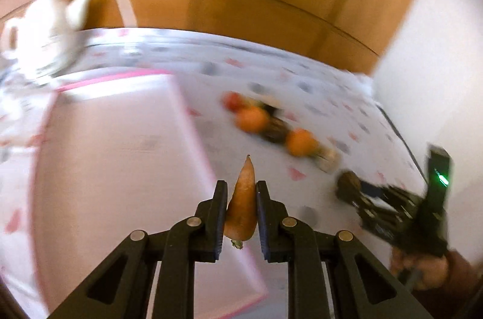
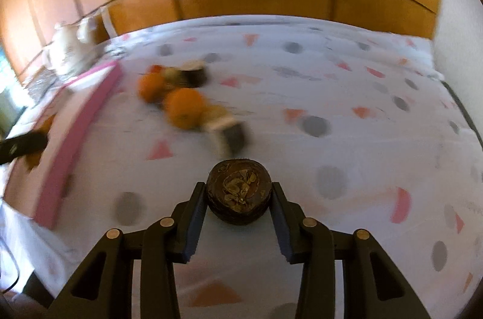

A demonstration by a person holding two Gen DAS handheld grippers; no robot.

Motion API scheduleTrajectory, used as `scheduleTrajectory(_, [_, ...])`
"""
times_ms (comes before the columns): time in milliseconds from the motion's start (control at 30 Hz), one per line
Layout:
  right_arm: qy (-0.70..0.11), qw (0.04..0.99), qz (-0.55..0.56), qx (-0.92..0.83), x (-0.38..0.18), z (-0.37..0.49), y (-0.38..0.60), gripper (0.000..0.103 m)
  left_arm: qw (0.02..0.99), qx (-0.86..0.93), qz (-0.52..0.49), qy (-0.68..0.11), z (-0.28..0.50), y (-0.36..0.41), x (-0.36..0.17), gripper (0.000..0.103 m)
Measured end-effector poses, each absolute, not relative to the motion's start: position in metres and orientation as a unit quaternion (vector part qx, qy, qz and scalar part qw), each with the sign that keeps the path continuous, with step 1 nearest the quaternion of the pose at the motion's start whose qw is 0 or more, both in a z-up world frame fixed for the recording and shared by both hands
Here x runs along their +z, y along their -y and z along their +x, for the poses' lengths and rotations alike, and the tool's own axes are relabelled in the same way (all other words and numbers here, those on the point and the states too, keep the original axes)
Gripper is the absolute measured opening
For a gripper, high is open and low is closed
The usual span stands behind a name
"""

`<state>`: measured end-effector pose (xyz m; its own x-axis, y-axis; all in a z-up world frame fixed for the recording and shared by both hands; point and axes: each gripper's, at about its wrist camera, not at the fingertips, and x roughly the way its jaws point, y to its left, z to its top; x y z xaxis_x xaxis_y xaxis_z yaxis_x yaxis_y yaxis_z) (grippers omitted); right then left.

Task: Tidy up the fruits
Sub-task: 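Carry the carrot and dark fruit into the pink tray and open both grippers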

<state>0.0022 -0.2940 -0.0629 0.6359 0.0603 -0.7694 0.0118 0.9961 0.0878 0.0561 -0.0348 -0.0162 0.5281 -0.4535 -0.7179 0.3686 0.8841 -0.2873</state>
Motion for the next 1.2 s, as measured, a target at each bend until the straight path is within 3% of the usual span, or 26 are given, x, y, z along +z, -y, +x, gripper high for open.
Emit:
scheduleTrajectory(433, [-0.411,0.889,-0.010,0.202,-0.026,0.052,0.152,0.042,0.906,-0.056,-0.084,-0.411,0.066,-0.050,-0.022,0.020])
scheduleTrajectory(600, [-0.421,0.880,-0.016,0.221,-0.029,0.072,0.116,0.042,0.906,-0.034,-0.091,-0.411,0.059,-0.059,-0.023,0.036])
scheduleTrajectory(833, [-0.426,0.879,-0.001,0.214,-0.032,0.080,0.100,0.043,0.906,-0.028,-0.087,-0.413,0.050,-0.062,-0.024,0.039])
scheduleTrajectory(1000, [-0.416,0.886,0.013,0.203,-0.028,0.078,0.104,0.054,0.905,-0.025,-0.086,-0.415,0.048,-0.061,-0.026,0.041])
scheduleTrajectory(1200, [-0.403,0.896,0.021,0.187,-0.023,0.068,0.114,0.054,0.906,-0.027,-0.082,-0.414,0.045,-0.056,-0.024,0.044])
